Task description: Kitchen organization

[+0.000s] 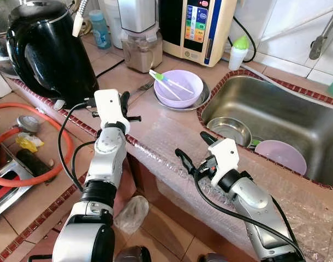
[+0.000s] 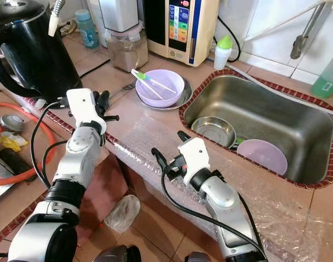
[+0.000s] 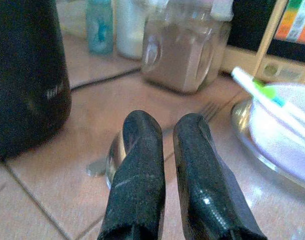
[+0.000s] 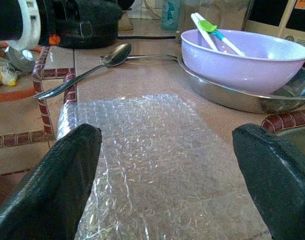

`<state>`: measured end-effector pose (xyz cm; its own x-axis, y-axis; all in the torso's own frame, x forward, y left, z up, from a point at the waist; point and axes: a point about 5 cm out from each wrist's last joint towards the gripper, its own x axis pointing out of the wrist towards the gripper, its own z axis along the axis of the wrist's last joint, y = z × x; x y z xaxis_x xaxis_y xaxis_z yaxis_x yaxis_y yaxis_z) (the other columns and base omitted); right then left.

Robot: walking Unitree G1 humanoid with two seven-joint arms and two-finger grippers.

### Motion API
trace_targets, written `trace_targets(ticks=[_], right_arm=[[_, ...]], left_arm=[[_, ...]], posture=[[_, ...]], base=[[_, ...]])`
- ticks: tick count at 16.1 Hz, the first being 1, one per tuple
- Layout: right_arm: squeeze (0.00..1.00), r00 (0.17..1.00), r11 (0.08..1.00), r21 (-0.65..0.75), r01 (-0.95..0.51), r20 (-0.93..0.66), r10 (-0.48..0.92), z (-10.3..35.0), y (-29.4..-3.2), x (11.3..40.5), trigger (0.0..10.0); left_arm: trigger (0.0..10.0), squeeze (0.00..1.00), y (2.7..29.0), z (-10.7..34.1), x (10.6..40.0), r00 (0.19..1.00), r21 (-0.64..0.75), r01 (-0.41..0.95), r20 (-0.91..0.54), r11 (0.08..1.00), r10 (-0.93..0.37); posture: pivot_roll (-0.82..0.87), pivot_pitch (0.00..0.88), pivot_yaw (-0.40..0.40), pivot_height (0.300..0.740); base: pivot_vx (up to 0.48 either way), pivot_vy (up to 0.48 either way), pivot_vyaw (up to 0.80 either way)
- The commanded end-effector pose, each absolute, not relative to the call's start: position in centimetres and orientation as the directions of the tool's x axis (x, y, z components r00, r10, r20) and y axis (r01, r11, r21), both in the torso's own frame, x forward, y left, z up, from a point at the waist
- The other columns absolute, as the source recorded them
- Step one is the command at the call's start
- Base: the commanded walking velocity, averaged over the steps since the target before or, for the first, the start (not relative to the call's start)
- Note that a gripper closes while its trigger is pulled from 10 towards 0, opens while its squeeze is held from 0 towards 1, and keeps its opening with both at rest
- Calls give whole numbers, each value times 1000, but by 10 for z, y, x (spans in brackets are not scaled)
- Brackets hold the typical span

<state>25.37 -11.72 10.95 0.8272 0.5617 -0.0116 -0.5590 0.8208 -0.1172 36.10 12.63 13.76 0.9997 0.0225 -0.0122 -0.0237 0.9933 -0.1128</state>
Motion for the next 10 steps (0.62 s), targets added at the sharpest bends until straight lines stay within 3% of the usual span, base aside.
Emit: trace_targets(ticks=[1,10], right_arm=[[0,829,822,-122,-556,-9,559,110,-117,254,10000],[0,828,821,-118,-558,-9,561,109,-115,253,10000]], left_arm=[[10000,1000,131,129,359,994,-122,-64,-94,990,53],[10000,1000,138,119,364,963,-144,-87,-265,986,46]], posture=[[-94,20,49,740],[-93,22,55,740]], base=[[0,0,0],[0,0,0]])
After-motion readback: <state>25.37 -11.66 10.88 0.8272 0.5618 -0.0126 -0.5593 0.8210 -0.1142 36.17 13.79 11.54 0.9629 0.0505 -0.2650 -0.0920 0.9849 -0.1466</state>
